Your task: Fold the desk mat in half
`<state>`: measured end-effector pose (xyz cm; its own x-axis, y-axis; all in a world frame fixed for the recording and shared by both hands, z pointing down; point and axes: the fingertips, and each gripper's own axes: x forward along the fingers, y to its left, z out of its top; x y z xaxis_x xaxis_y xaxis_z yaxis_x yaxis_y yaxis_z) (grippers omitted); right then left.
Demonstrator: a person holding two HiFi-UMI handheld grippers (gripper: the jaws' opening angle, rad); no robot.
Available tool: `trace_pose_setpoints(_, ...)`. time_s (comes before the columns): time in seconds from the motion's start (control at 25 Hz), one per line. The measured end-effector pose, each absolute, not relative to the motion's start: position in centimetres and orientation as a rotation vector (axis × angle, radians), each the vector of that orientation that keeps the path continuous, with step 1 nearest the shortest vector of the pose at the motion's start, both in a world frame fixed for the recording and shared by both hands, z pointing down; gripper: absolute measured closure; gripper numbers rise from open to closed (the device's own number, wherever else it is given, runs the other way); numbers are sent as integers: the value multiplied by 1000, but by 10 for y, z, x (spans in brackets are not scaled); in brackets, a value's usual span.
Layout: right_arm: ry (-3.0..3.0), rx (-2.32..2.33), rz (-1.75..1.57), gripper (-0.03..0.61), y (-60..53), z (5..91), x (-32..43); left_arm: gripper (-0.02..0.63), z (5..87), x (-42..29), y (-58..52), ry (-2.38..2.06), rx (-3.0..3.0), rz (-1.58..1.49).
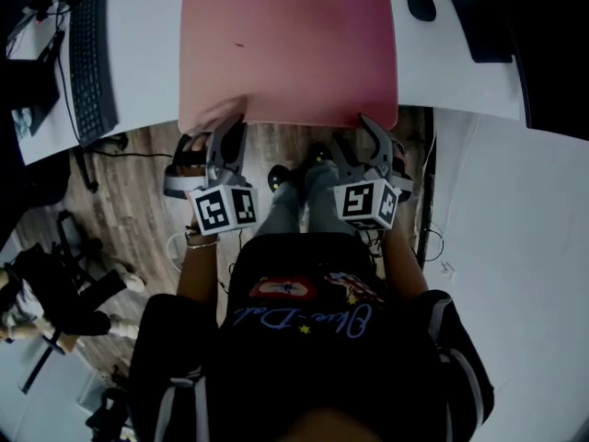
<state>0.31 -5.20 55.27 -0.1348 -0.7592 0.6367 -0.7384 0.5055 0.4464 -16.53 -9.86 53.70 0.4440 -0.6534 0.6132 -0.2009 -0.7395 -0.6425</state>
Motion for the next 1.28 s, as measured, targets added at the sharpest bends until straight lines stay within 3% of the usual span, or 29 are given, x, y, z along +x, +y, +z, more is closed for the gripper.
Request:
trace_pose_setpoints(0.24, -1820, 1234, -38, 349, -66, 556, 5, 598, 519, -163, -106, 699, -2250, -1187)
trace_pose_setpoints(0.36, -1805, 1285, -73, 491, -75, 541, 10, 598, 513, -162, -110, 683, -2261, -1166)
trace_pose_setpoints(0.4, -1801, 1301, -86, 509, -78, 535, 11, 598, 511, -162, -112, 682, -2263, -1159)
trace_pose_setpoints(0.84, -1765, 1326, -242, 526, -135, 490, 19, 598, 490, -155, -163, 756, -2264, -1107)
trace_pose_setpoints(1.28, -1908, 1318, -197, 526, -223, 464, 32, 598, 469, -143, -244, 872, -2229, -1128)
